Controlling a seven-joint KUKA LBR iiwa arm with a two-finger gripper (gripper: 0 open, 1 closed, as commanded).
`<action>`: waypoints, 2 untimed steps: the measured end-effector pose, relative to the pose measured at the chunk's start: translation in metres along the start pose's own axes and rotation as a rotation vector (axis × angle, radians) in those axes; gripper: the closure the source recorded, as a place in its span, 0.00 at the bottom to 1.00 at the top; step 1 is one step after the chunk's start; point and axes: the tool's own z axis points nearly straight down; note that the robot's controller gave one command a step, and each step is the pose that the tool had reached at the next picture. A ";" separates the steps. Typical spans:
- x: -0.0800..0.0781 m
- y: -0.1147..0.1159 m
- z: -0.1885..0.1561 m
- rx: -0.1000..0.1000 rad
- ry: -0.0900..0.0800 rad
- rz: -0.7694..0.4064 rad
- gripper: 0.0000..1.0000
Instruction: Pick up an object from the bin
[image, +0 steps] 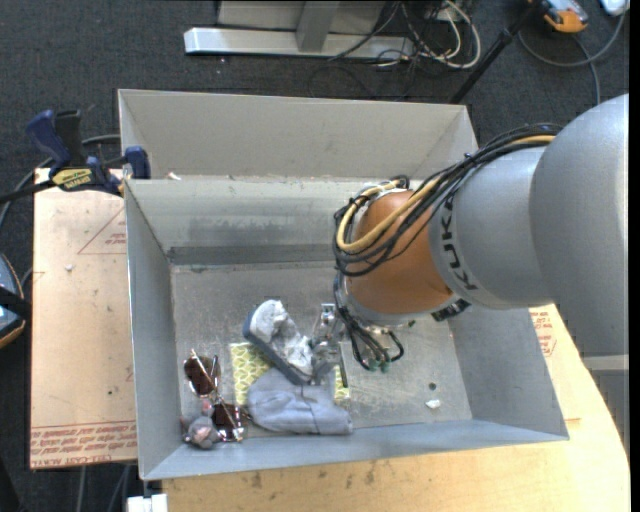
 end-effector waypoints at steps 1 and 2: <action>0.000 0.000 0.000 0.000 0.000 0.000 1.00; -0.020 0.029 -0.151 0.005 0.033 0.009 1.00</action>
Offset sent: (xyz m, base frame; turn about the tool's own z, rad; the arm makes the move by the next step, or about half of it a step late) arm 0.0131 0.0267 0.1500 0.0116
